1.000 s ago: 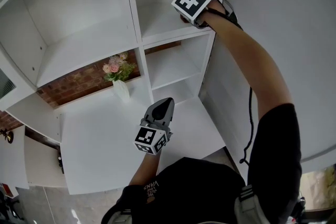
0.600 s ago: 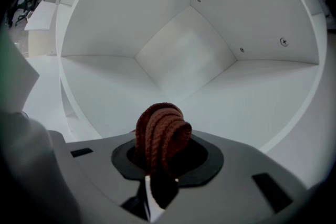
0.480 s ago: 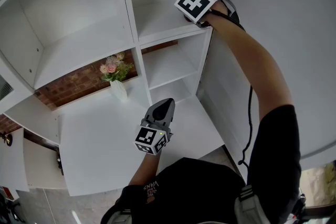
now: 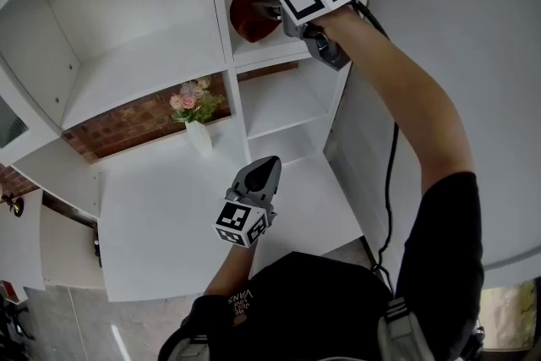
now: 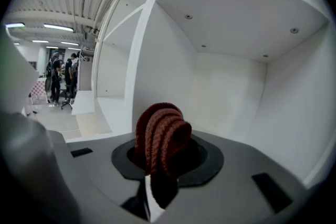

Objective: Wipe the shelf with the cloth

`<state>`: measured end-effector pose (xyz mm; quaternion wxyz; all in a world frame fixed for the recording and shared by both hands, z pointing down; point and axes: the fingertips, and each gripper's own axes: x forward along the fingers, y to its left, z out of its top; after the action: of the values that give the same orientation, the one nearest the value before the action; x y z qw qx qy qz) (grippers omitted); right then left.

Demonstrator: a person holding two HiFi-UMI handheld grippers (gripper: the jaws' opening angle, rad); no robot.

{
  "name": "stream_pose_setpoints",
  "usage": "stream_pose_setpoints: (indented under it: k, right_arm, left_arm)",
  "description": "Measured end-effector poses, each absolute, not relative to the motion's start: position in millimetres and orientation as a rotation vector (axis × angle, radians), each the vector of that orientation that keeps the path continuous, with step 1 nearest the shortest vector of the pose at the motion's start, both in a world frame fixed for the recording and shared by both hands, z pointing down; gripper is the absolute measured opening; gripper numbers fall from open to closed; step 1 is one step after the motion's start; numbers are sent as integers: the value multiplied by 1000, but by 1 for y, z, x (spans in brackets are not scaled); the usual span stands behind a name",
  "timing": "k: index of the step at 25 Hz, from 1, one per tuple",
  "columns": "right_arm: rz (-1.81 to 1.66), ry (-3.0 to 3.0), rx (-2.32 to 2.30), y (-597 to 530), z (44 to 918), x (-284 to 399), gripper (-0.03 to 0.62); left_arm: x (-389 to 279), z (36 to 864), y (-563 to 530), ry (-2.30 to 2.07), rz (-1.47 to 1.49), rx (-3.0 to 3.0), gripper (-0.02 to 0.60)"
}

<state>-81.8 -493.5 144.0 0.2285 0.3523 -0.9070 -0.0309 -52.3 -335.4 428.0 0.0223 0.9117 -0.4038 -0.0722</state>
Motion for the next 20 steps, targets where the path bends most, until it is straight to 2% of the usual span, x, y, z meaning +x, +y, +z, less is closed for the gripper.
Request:
stream_pose_setpoints:
  k: [9,16,20]
  right_arm:
    - [-76,-2494,843,-476,188,-101,103]
    - [-339,-2335,922,-480,196,-81,103]
    - [-352,-2293,975,-484,196,-55,103]
  left_arm:
    - [-56,429,-336,-1313,-204,2806,8]
    - [-38,428,-334,-1278,-201,2824,8]
    - [-29,427,-333,-1252,-196,2835,8]
